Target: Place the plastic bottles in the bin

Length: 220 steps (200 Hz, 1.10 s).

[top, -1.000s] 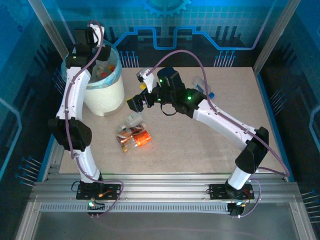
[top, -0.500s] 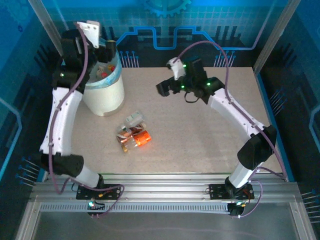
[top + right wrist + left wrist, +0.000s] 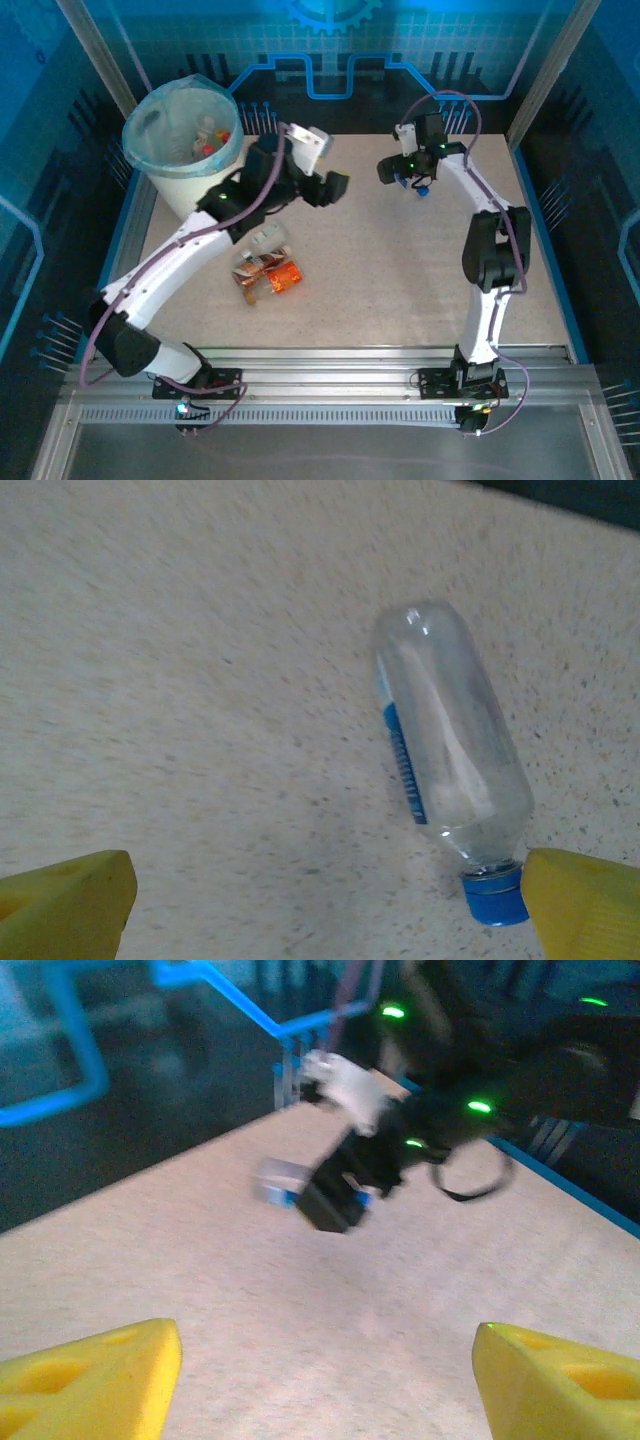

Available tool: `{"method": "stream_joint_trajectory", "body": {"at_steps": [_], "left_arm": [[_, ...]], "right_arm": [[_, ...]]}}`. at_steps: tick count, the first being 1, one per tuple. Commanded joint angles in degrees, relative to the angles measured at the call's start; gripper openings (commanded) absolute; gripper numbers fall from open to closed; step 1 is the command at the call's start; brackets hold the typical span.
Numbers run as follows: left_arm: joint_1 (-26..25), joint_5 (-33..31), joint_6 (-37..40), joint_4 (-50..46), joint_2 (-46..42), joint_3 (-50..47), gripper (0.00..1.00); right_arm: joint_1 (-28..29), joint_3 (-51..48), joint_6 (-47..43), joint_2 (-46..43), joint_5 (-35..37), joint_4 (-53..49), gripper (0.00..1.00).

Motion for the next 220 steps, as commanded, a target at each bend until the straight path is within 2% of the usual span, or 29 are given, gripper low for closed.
{"method": "stream_joint_trajectory", "body": {"at_steps": [1,30,70,106,122,142,163,168,195,220], "left_arm": [[-3.6,3.0,-4.7,4.6,4.2,-0.7,0.77],[-6.7,4.0,-7.5,5.8,8.5,-0.3,0.78],[-7.7,4.3,-9.8,7.2,10.6,-1.1,0.78],[-7.6,2.0,-9.1,7.7,9.2,-2.9,0.78],[-7.6,1.3,-8.5,7.7,8.2,-3.6,0.78],[-7.6,-0.5,-7.5,7.8,6.7,-4.8,0.78],[-7.5,-1.6,-7.0,8.0,5.3,-5.6,0.78],[-7.6,-1.9,-7.1,8.0,4.9,-5.8,0.78],[-7.5,-3.9,-8.0,8.2,2.9,-6.7,0.81],[-6.6,-6.6,-10.5,8.6,0.4,-8.0,0.85]], "right_arm": [[-2.2,5.4,-2.2,4.8,1.2,-3.1,1.0],[-3.7,9.6,-2.4,9.8,3.4,-4.1,1.0],[-4.1,16.0,-4.6,16.9,2.4,-7.8,0.99],[-4.1,19.2,-5.6,21.3,-0.1,-11.0,0.83],[-4.0,18.6,-5.7,21.3,-0.5,-11.2,0.71],[-4.0,17.0,-5.5,19.5,-1.5,-11.1,0.6],[-3.9,14.4,-4.7,16.3,-1.6,-10.1,0.57],[-3.8,13.6,-4.6,15.8,-1.7,-9.8,0.54],[-3.3,8.1,-2.2,8.2,-3.8,-8.2,0.53],[-1.6,-2.4,2.1,-1.9,-9.1,-3.4,0.54]]}}
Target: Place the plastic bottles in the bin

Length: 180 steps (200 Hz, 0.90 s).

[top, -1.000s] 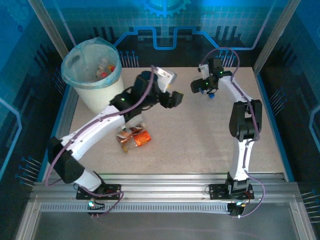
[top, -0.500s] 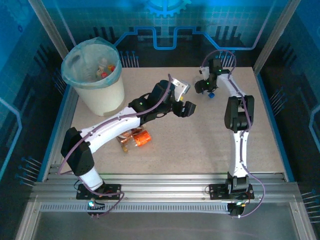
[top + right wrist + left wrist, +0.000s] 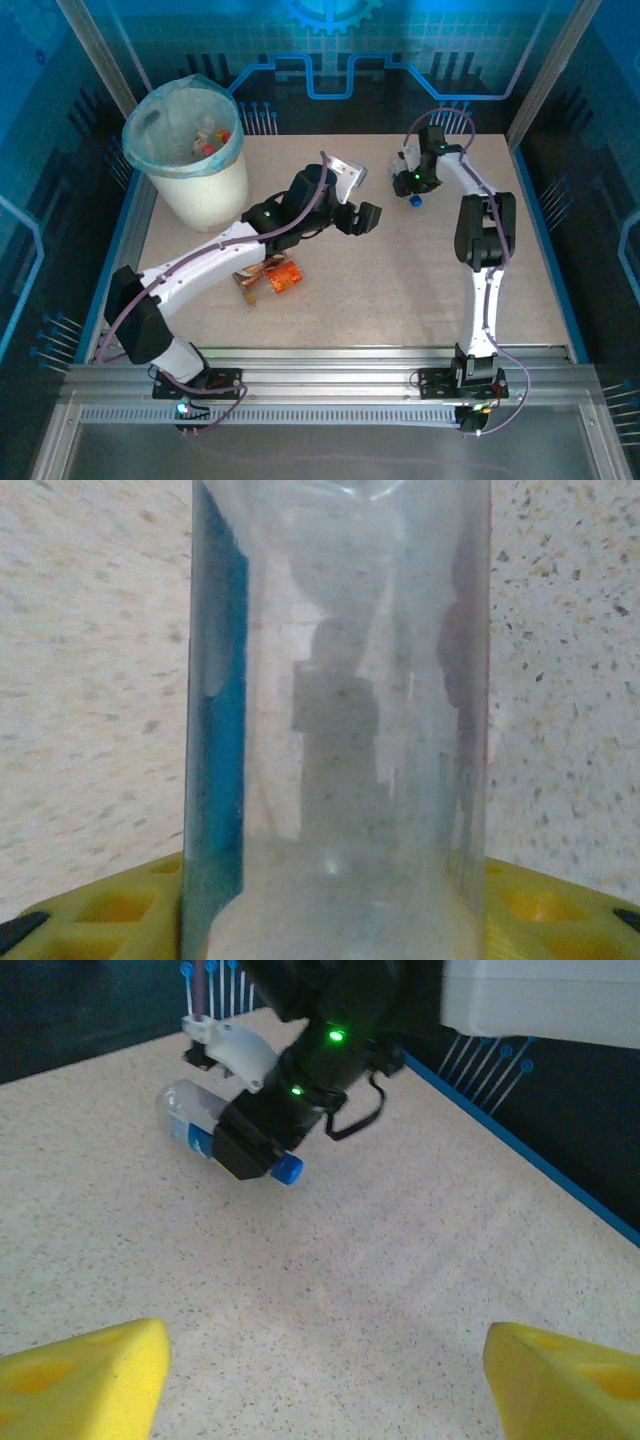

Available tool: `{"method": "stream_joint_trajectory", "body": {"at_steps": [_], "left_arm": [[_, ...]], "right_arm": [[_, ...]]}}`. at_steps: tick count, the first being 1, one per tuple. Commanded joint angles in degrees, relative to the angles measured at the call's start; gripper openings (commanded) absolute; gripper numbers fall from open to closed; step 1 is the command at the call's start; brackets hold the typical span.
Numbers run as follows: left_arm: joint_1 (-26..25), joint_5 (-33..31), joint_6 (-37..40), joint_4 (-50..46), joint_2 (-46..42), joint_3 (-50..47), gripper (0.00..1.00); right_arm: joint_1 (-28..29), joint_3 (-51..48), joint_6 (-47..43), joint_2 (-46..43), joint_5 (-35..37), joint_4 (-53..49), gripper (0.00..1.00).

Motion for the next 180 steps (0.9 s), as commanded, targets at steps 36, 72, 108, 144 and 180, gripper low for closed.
{"method": "stream_joint_trajectory", "body": {"at_steps": [36,72,108,144,180], "left_arm": [[5.8,-2.1,-15.5,4.6,-8.5,-6.9,0.87],[10.7,2.0,-24.6,12.6,-15.1,-17.1,0.87],[11.2,3.8,-25.6,12.0,-19.8,-21.3,0.87],[11.3,0.9,-26.7,12.3,-24.4,-25.8,0.83],[11.3,0.3,-28.0,11.7,-26.2,-27.4,0.76]], "right_arm": [[8.6,-25.2,12.4,-29.7,-13.8,14.8,0.55],[19.7,-35.4,13.2,-41.8,-15.6,23.3,0.56],[27.1,-36.5,12.8,-45.1,-15.0,22.8,0.56],[31.1,-37.4,12.9,-46.4,-15.0,24.5,0.56],[33.1,-37.9,13.1,-46.9,-15.5,24.6,0.56]]}}
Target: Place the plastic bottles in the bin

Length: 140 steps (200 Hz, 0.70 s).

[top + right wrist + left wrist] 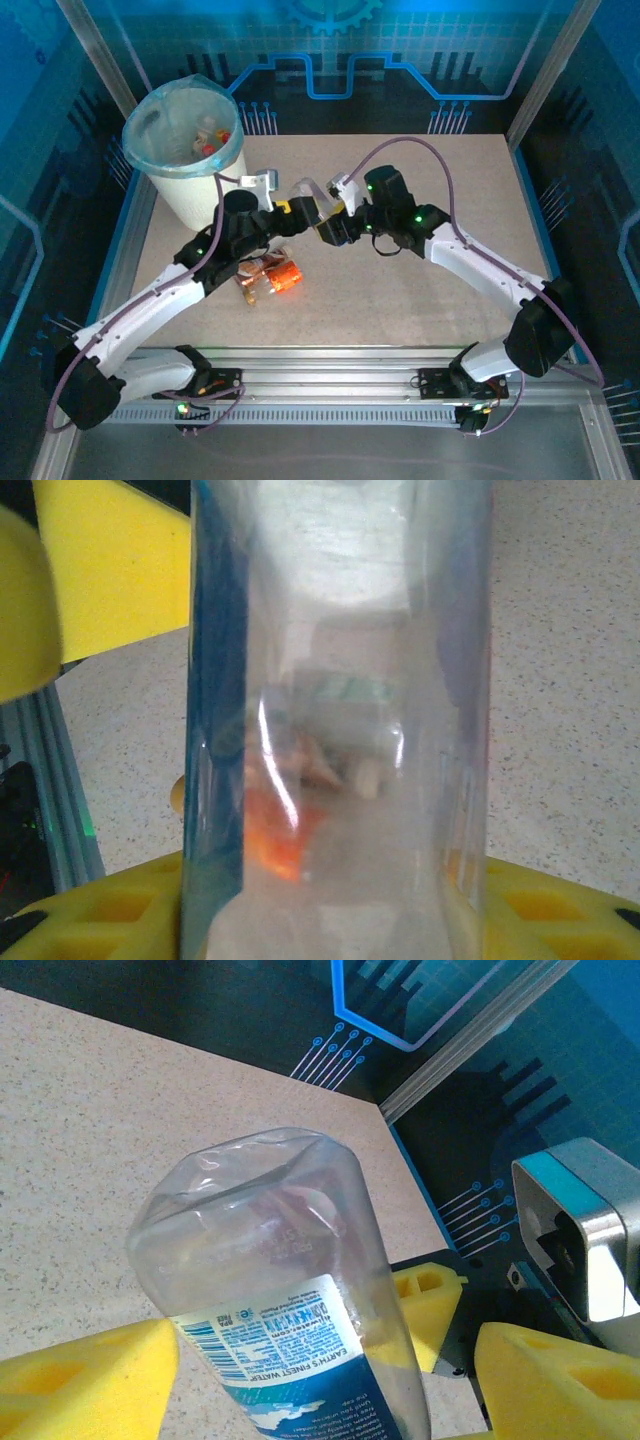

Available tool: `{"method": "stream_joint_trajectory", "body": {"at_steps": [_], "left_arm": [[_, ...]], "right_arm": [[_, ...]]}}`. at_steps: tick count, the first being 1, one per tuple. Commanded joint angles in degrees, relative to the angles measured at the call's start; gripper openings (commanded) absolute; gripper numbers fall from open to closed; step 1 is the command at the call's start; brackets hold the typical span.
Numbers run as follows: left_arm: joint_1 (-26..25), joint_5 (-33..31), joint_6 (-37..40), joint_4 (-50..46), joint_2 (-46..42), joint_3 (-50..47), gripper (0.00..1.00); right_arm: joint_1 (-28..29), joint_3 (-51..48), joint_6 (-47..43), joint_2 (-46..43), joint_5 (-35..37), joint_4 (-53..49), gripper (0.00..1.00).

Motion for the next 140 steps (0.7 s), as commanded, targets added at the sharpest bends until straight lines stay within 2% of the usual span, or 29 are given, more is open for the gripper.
{"method": "stream_joint_trajectory", "body": {"at_steps": [1,50,83,140], "left_arm": [[0.2,-1.0,-1.9,1.1,-1.5,-1.1,0.76],[0.4,-0.9,-4.3,1.6,-2.1,-2.9,0.75],[0.5,-1.0,-5.4,1.8,-3.2,-3.8,0.79],[0.9,-1.0,-5.7,2.8,-5.5,-4.8,0.61]], "right_arm": [[1.5,-0.7,0.8,-2.1,-1.3,2.6,0.56],[3.5,-3.0,1.8,-5.1,-0.8,5.3,0.56],[4.6,-2.7,1.1,-6.1,0.2,4.3,0.56],[5.9,-1.9,0.4,-6.5,1.3,3.7,0.59]]}}
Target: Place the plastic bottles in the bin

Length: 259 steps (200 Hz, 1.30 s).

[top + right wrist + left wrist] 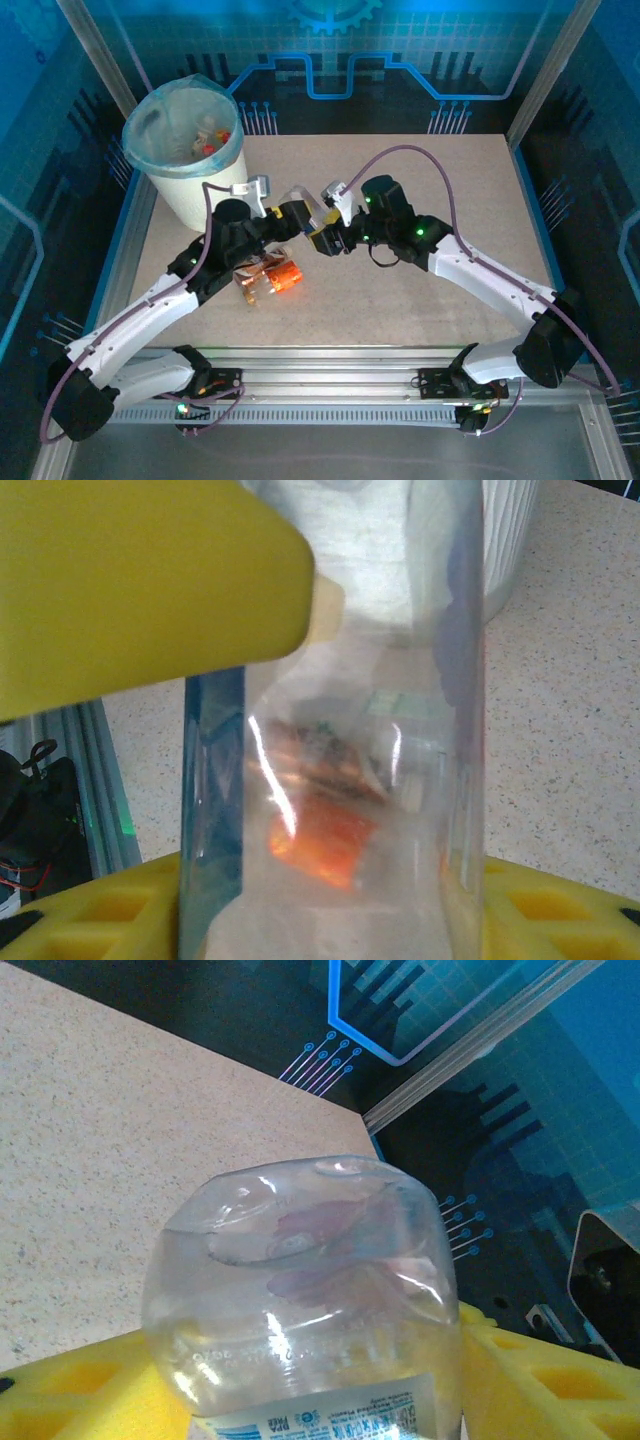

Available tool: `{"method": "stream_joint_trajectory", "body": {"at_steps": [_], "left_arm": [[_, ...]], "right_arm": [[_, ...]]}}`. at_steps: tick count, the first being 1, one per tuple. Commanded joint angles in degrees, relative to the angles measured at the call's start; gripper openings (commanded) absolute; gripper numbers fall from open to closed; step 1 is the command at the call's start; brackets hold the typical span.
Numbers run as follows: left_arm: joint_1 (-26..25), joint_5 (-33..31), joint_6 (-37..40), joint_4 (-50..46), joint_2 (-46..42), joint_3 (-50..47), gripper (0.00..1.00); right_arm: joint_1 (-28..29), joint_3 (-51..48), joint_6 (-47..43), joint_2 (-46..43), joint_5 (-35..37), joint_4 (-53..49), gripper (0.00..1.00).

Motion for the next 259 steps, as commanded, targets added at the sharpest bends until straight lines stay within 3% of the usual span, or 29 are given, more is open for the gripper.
{"method": "stream_joint_trajectory", "body": {"at_steps": [1,52,70,73,76,116,159,202,259], "left_arm": [[0.8,-1.2,-0.3,0.8,-1.5,-0.8,0.61],[1.2,-1.8,1.3,1.0,-3.6,-0.5,0.54],[1.4,-3.5,4.3,-0.7,-4.7,1.0,0.53],[1.5,-3.7,4.9,-1.1,-5.0,1.3,0.53],[1.6,-4.0,5.5,-1.4,-5.1,1.7,0.53],[6.4,-7.5,17.6,-8.7,-7.1,10.6,0.53],[16.8,-14.2,33.6,-16.9,-4.3,25.9,0.53],[26.3,-18.7,48.0,-13.0,3.1,34.3,0.53],[39.5,-13.6,48.9,-11.5,18.2,41.4,0.55]], "right_arm": [[1.4,0.9,-0.9,-2.3,-0.3,1.3,0.59],[2.4,2.3,-0.2,-1.6,1.8,0.8,0.7],[2.4,4.3,1.1,-0.7,2.9,-0.6,0.85],[2.4,4.6,1.1,-0.5,3.0,-0.7,0.97],[2.4,5.0,1.2,-0.4,3.2,-0.9,1.0],[2.6,7.5,2.1,-0.8,5.7,-1.4,1.0],[2.7,7.7,1.2,-1.3,7.6,-1.4,1.0],[2.8,9.2,0.1,-0.1,8.6,-2.9,1.0],[2.8,9.6,-0.2,0.6,8.7,-5.1,1.0]]}}
